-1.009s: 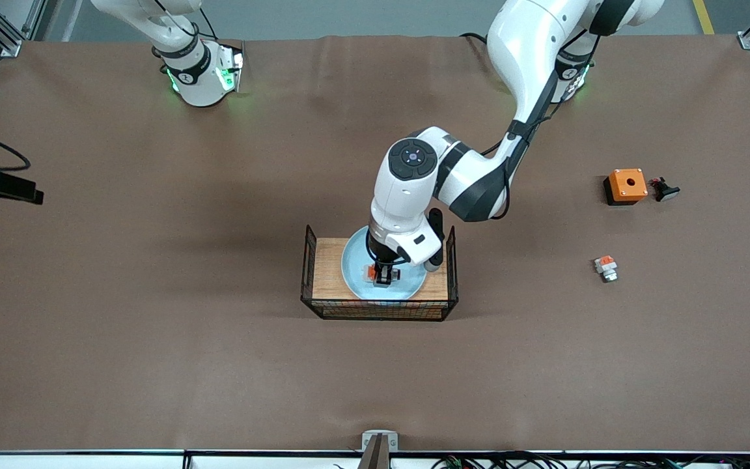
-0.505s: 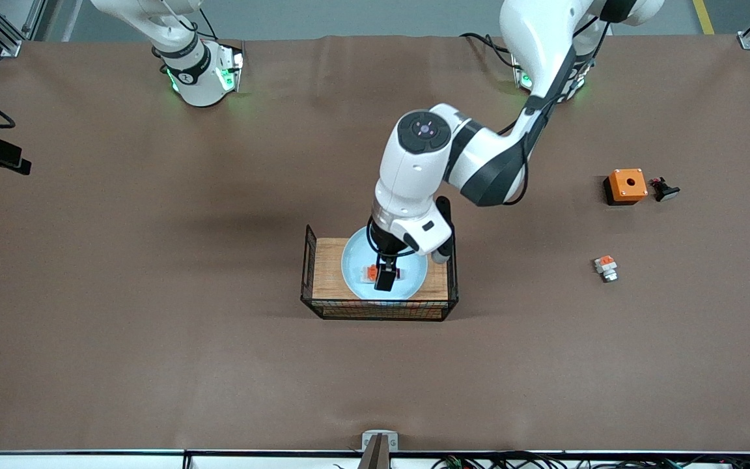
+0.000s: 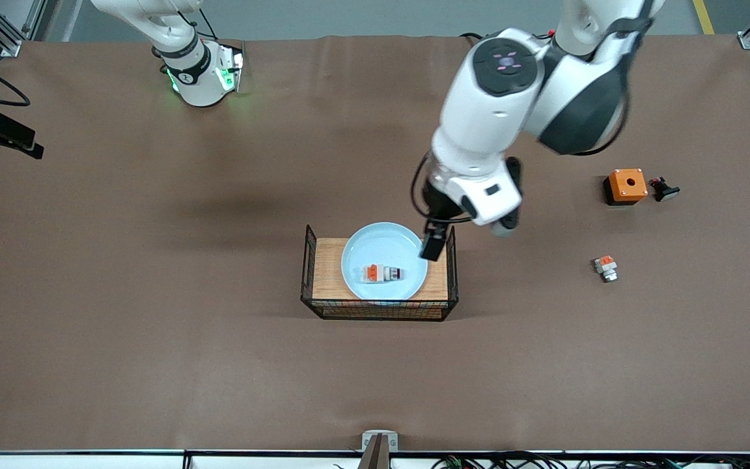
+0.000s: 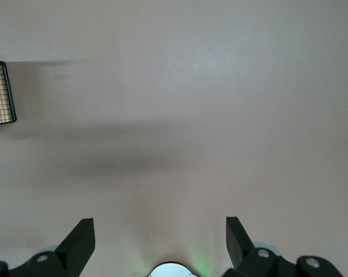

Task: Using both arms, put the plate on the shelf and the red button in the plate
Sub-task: 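Open the left gripper and lift it away from the plate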

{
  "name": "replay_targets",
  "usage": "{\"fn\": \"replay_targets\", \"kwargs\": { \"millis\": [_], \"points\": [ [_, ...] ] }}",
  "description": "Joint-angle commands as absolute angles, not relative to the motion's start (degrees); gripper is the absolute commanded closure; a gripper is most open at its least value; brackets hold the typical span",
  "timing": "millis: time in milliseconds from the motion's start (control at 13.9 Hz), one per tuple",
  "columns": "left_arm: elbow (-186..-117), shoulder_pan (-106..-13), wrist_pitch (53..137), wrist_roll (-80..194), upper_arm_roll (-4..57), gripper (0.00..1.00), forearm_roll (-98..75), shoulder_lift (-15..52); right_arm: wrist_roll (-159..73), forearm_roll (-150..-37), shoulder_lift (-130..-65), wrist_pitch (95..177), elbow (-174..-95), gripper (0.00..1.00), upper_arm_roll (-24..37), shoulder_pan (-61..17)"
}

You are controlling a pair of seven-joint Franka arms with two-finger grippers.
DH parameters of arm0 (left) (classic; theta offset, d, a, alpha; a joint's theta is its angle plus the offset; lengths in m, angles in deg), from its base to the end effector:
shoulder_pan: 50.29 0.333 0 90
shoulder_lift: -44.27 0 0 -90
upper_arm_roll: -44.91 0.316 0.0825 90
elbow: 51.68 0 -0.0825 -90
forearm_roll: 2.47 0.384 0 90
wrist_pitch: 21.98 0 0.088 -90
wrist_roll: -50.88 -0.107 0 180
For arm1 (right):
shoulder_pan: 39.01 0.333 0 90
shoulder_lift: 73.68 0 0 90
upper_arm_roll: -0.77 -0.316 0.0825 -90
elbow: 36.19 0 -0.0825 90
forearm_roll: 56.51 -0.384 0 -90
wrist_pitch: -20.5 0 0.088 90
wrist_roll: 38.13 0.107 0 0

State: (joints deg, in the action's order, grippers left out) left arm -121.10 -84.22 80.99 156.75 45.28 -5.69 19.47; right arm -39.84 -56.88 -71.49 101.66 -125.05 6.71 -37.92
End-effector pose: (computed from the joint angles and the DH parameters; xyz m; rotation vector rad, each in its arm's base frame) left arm 0.5799 -0.3916 0.5470 2.3994 1.7673 0.0049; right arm 0.5244 -0.0449 0.6415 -3.1210 0.0841 0.1494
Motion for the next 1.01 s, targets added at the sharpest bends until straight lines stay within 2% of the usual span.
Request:
{"fn": "replay_targets", "kwargs": {
  "millis": [0,361,937],
  "points": [
    [-123.13,-79.57,70.35,143.66,45.17,0.0,-9.4,24.92,-40.24,-57.39,-69.38,102.85,-127.59,0.0,6.04,-38.92],
    [-124.53,-70.78,56.0,124.92,45.26,0.0,-9.85,29.67,-40.32,-57.39,-69.29,103.55,-127.51,0.0,5.95,-39.62],
    [-137.19,-55.67,54.05,97.24,45.17,0.0,-8.97,40.22,-40.59,-57.39,-67.79,106.36,-128.56,0.0,5.6,-39.88]
  ]
}}
